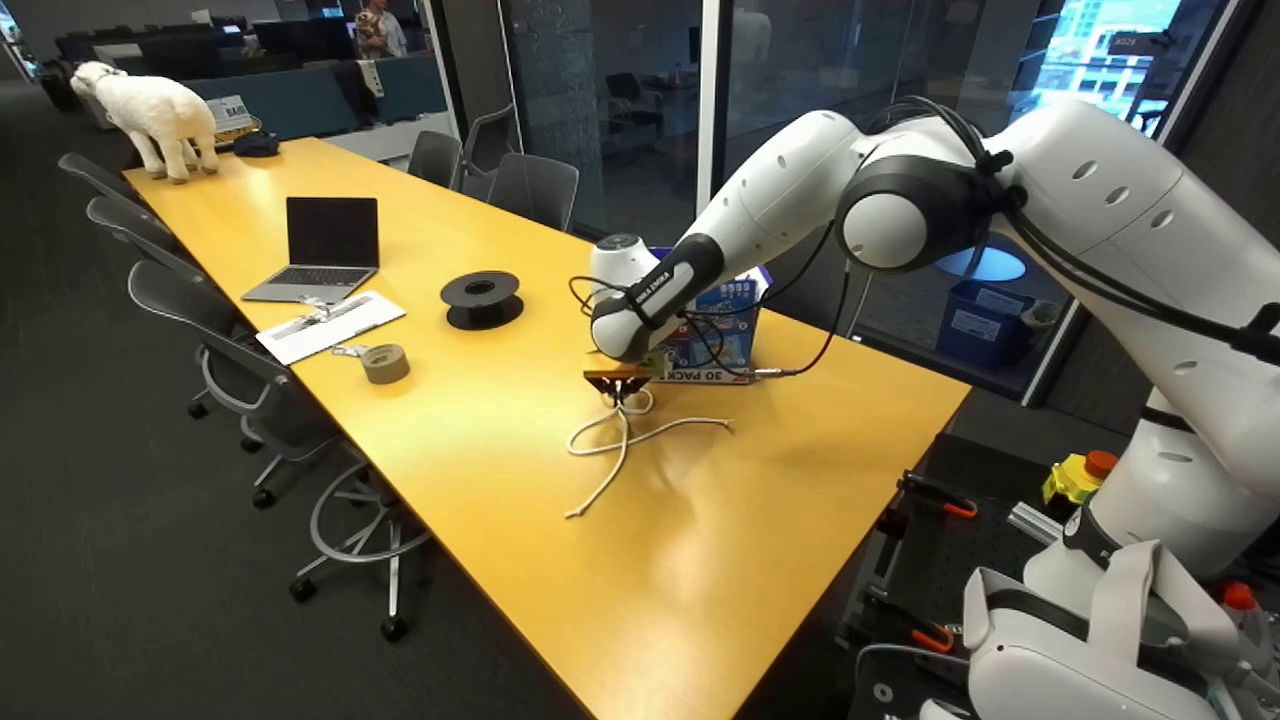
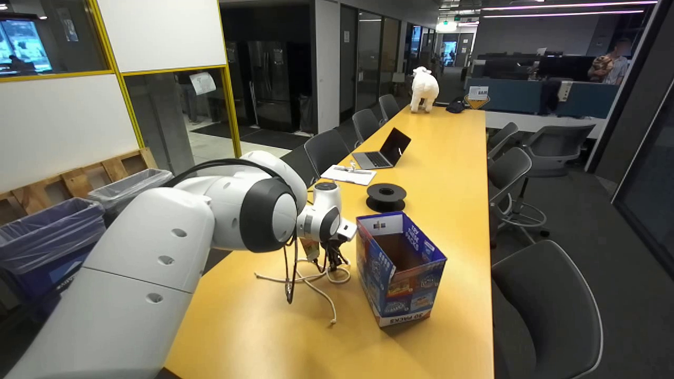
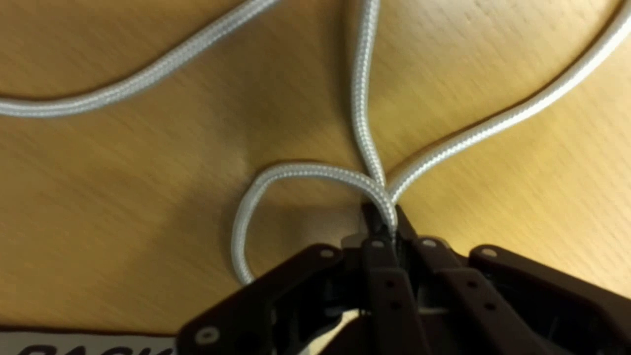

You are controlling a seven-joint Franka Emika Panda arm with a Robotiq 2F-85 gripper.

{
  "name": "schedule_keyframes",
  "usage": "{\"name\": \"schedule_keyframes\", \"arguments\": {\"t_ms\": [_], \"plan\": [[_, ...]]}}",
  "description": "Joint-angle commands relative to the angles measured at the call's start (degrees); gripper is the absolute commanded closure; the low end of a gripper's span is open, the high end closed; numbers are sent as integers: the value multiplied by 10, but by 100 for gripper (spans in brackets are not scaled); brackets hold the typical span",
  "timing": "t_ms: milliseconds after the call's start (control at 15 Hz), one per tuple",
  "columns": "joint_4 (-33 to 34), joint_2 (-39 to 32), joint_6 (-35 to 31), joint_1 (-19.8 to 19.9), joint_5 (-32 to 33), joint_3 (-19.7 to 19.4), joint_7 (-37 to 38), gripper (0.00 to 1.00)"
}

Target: Pick up the ropes from the table and put them in the box

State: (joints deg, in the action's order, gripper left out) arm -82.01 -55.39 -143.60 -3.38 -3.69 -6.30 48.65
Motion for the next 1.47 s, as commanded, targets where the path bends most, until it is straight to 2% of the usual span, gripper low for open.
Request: {"name": "schedule_keyframes", "arguments": {"t_ms": [0,67,267,400,600,733,867,1000,1133,1267,1400], "plan": [[-28,15,-83,37,-73,48,-39,93],[-41,22,-113,45,-94,59,-48,91],[-78,42,-214,71,-153,97,-91,93],[-110,64,-284,98,-193,136,-133,93],[-146,91,-394,158,-240,225,-214,92],[-165,103,-461,215,-212,303,-246,93],[-186,126,-506,254,-187,355,-265,92],[-204,168,-524,258,-187,354,-263,92],[-216,222,-521,238,-209,319,-260,93],[-225,285,-512,187,-231,240,-241,92],[-234,338,-510,123,-287,151,-267,92]]}}
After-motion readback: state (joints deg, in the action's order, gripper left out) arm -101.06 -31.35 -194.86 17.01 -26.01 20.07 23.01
